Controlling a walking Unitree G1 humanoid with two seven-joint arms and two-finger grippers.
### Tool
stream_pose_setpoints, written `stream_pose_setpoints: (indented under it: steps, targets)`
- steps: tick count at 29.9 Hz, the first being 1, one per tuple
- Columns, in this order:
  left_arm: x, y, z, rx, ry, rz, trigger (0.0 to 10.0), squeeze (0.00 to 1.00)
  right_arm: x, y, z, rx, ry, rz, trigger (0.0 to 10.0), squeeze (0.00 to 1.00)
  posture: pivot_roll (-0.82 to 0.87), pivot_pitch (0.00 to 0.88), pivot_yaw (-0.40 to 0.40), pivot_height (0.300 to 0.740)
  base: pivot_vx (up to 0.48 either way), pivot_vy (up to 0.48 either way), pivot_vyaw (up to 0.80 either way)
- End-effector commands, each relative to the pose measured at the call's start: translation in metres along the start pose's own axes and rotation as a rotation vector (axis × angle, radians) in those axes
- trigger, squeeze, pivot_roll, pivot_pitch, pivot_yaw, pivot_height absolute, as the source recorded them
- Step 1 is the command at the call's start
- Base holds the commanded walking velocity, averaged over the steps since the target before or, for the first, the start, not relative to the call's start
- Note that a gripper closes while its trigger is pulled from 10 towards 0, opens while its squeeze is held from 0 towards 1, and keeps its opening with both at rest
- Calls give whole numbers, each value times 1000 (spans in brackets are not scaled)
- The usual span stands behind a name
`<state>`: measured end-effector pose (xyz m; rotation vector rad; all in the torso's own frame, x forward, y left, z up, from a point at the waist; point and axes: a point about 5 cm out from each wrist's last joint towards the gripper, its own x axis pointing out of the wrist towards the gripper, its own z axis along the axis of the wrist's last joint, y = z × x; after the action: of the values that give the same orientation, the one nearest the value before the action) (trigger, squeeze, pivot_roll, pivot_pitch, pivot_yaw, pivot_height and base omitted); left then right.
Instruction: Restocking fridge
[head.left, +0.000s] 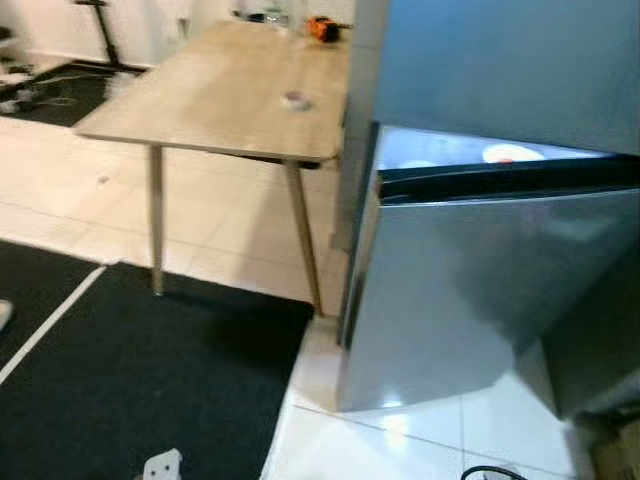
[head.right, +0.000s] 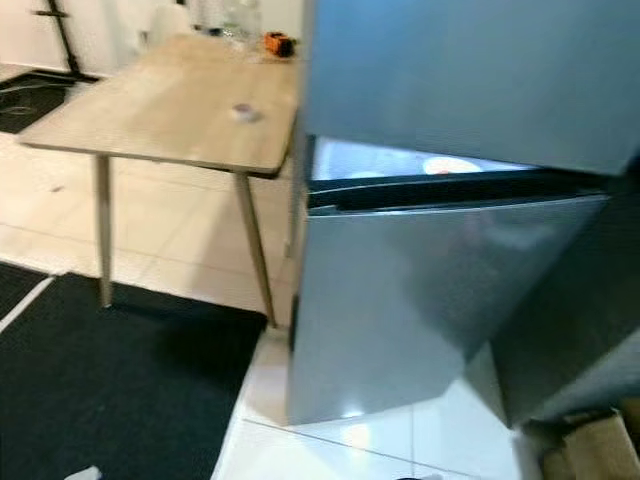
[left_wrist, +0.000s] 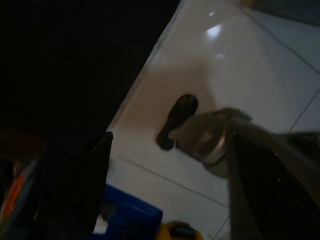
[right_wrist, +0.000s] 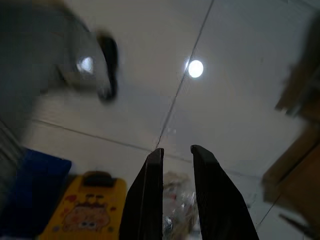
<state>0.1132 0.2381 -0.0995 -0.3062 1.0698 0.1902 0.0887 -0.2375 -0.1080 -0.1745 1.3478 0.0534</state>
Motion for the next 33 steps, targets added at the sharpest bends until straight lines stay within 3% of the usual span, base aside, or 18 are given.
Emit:
stream_pose_setpoints:
  steps: [1,19,23,28,33]
  targets:
    - [-1,3,-4,12,19,5,10000,0,0,-2,9,-3,-24,-7,10000,0,-11,0,-38,740,289,0,0]
    - [-3,8,-5,26,21,12,10000,0,0,0,7,29,-34,-27,10000,0,-10,0,-25,740,278,0,0]
    - [-3,7,-5,10,19,14,10000,0,-3,-19,26,311,-158,-114,10000,0,-11,0,-23,740,0,0,0]
    - [-3,7,-5,16,20,12,10000,0,-6,-29,37,390,-211,-146,10000,0,-11,0,-23,740,0,0,0]
    - [-2,5,-5,15,20,9,10000,0,-17,-52,73,552,-392,-172,10000,0,-10,0,-26,740,0,0,0]
